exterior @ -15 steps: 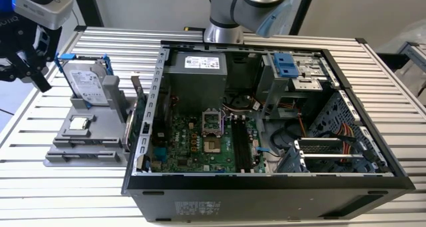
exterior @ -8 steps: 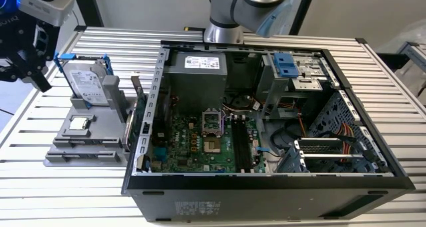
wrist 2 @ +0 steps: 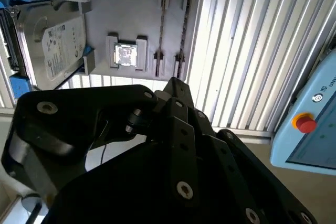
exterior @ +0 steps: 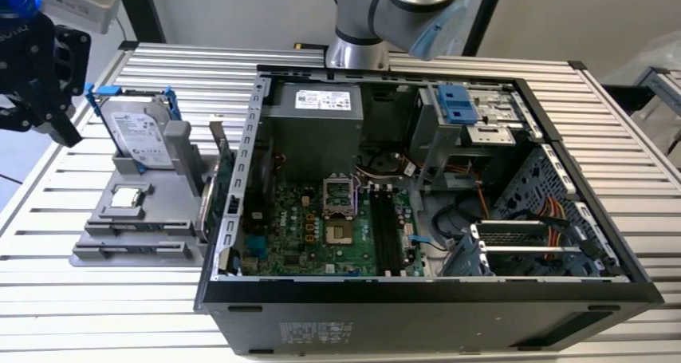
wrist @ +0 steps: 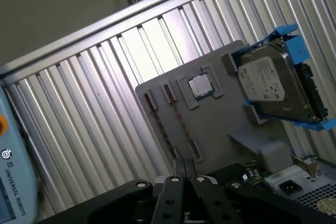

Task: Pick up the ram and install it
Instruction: 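Pick up the ram and move it above insertion slot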

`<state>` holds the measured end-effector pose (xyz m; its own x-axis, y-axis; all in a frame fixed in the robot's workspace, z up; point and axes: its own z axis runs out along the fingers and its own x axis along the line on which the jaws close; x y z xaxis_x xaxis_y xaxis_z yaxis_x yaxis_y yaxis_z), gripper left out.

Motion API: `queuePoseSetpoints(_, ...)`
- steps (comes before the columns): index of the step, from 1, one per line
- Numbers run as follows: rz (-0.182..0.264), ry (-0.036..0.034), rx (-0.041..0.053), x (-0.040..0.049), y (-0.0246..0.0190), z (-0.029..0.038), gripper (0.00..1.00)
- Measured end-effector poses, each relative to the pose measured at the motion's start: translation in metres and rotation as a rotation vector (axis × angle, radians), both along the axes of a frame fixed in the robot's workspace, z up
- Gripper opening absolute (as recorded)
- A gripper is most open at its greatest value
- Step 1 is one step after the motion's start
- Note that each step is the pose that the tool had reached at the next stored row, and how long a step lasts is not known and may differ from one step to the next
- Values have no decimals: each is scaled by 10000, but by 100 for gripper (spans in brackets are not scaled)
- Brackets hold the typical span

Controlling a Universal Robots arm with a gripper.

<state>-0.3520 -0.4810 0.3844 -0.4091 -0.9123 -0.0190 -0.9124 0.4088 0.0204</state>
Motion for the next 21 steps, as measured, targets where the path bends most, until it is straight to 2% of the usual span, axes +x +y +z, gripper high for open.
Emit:
queuePoseSetpoints(8,1082,-2,1,1,8,0,0)
queuePoseSetpoints(16,2039,-116,-6,1,17,-1,0)
queuePoseSetpoints(21,2573,-123,-5,0,23,0,0)
